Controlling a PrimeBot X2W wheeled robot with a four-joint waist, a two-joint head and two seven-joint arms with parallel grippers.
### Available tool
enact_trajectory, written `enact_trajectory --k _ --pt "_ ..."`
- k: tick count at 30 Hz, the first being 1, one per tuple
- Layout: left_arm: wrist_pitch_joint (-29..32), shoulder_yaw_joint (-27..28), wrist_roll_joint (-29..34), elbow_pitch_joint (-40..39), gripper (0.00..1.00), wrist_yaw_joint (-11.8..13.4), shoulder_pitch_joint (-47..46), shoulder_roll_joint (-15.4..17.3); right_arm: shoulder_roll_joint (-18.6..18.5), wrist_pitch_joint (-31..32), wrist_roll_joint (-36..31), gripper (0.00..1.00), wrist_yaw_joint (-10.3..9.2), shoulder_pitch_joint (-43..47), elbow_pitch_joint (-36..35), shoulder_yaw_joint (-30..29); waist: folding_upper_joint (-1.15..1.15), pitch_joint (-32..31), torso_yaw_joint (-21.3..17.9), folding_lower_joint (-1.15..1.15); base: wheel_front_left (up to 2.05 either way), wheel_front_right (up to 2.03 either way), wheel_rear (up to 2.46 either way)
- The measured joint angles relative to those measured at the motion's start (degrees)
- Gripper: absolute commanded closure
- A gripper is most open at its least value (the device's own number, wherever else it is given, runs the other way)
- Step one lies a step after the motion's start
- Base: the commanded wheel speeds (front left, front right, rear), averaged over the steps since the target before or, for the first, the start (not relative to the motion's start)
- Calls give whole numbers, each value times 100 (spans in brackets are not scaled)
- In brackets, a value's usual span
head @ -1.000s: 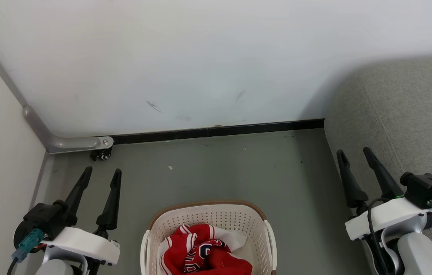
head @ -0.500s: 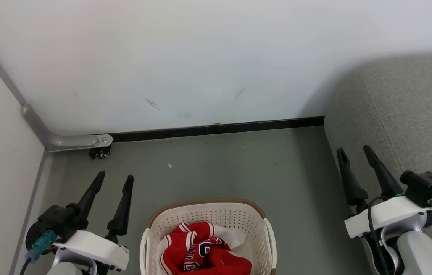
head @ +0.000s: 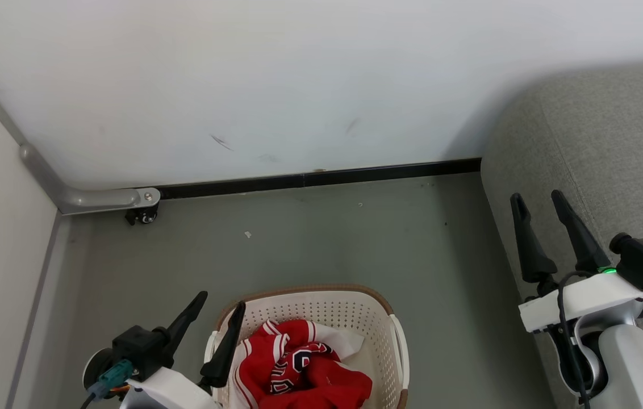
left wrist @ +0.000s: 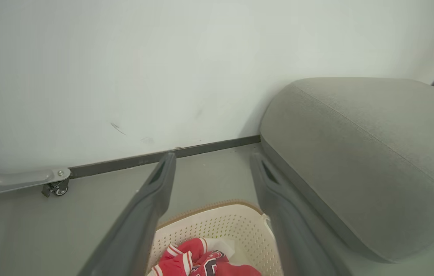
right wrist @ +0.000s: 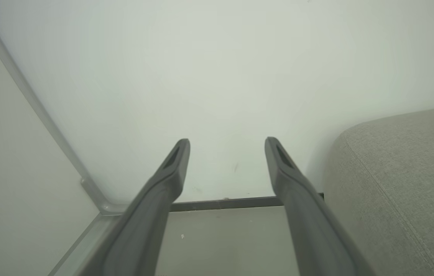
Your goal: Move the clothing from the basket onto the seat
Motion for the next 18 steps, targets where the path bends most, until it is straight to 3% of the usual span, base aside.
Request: enact_trajectory --k 18 --pt "1 -1031 -361 498 0 0 -586 330 15 0 62 0 0 -443 -287 4 0 601 -116 -1 0 0 0"
